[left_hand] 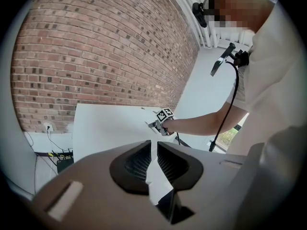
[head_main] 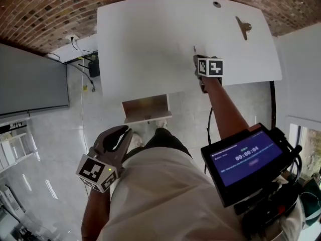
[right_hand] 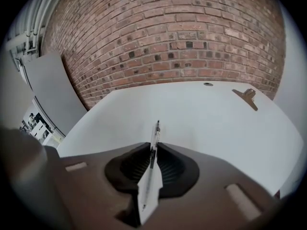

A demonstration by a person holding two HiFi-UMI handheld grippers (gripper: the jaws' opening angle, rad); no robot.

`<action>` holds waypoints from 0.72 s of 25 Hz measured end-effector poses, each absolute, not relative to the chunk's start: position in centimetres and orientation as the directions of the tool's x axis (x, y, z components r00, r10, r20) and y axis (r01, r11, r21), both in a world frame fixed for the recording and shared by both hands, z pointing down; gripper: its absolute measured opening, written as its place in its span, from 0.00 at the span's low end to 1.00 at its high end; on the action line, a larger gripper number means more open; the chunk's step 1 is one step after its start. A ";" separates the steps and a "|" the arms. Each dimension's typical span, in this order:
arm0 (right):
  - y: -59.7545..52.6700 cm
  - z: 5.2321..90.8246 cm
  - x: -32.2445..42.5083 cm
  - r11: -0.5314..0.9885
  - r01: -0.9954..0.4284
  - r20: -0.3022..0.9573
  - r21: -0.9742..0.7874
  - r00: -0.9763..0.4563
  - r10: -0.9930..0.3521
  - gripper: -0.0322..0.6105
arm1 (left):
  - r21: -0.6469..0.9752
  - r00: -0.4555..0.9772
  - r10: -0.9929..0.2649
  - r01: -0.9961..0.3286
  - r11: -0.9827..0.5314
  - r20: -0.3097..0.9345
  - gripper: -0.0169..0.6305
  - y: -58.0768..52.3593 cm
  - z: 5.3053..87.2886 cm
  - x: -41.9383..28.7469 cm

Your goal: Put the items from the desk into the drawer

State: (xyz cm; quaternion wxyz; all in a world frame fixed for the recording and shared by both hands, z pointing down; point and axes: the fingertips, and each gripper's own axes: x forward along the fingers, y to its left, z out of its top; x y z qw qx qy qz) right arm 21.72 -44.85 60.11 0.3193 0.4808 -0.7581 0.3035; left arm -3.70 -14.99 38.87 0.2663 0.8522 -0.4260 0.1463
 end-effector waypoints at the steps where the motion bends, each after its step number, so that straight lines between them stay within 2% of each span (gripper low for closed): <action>1: -43.7 59.7 21.2 0.351 -0.924 0.772 -0.153 -0.334 -0.541 0.12 | 0.331 0.603 -0.644 -0.797 -0.505 0.471 0.10 -13.9 39.0 -4.1; 7: -40.5 58.7 18.5 0.374 -0.911 0.760 -0.172 -0.364 -0.538 0.12 | 0.340 0.614 -0.644 -0.789 -0.512 0.456 0.10 -12.4 39.0 -5.0; 18: -28.1 59.8 11.9 0.414 -0.888 0.768 -0.200 -0.404 -0.497 0.12 | 0.359 0.658 -0.607 -0.753 -0.552 0.446 0.10 -3.8 40.0 -8.3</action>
